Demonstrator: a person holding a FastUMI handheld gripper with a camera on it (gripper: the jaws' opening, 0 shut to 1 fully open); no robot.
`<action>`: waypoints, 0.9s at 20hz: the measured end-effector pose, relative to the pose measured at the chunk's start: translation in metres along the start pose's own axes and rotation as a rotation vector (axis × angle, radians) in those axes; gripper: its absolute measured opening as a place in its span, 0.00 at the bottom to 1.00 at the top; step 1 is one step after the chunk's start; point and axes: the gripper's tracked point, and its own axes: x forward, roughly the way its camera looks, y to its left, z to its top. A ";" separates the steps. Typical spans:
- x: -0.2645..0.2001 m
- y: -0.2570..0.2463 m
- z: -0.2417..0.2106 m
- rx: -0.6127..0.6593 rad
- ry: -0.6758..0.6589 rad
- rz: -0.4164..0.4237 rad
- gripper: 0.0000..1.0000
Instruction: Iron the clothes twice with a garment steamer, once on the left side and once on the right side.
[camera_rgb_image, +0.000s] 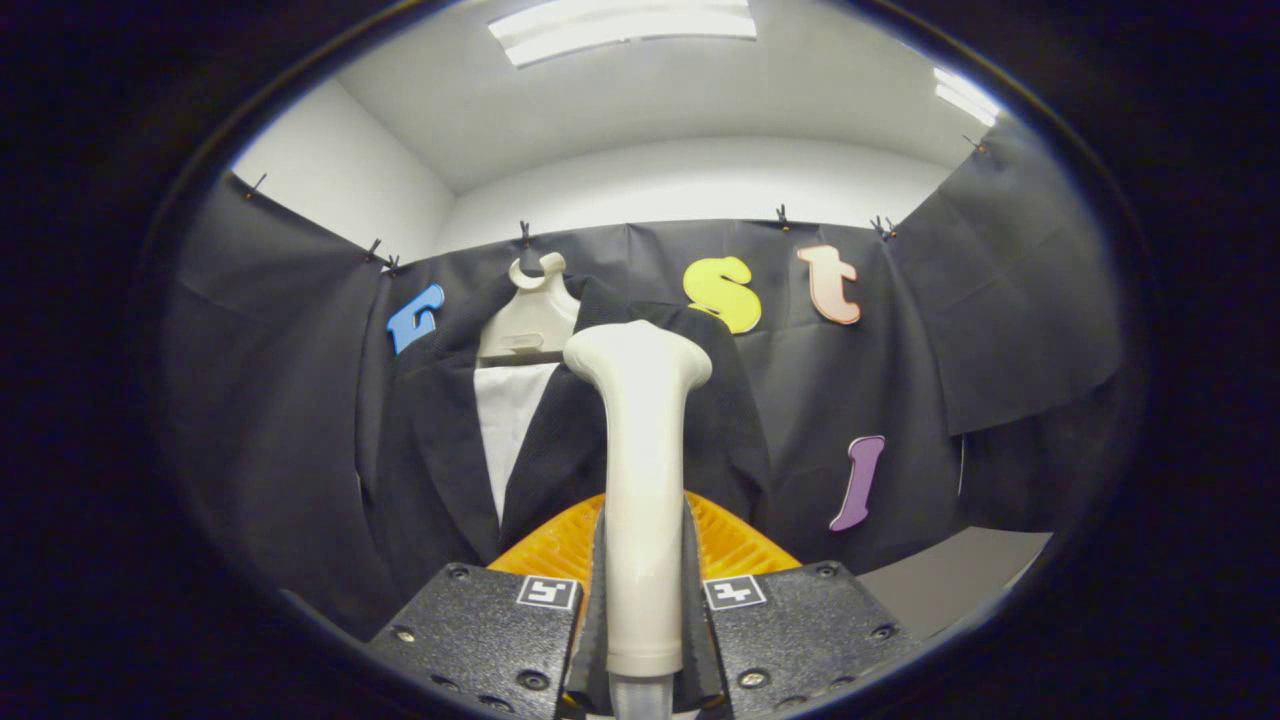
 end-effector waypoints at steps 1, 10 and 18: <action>-0.002 0.001 -0.002 -0.005 -0.001 0.001 0.33; -0.026 -0.001 -0.043 -0.016 0.104 0.002 0.33; -0.049 0.001 -0.087 -0.046 0.187 -0.006 0.33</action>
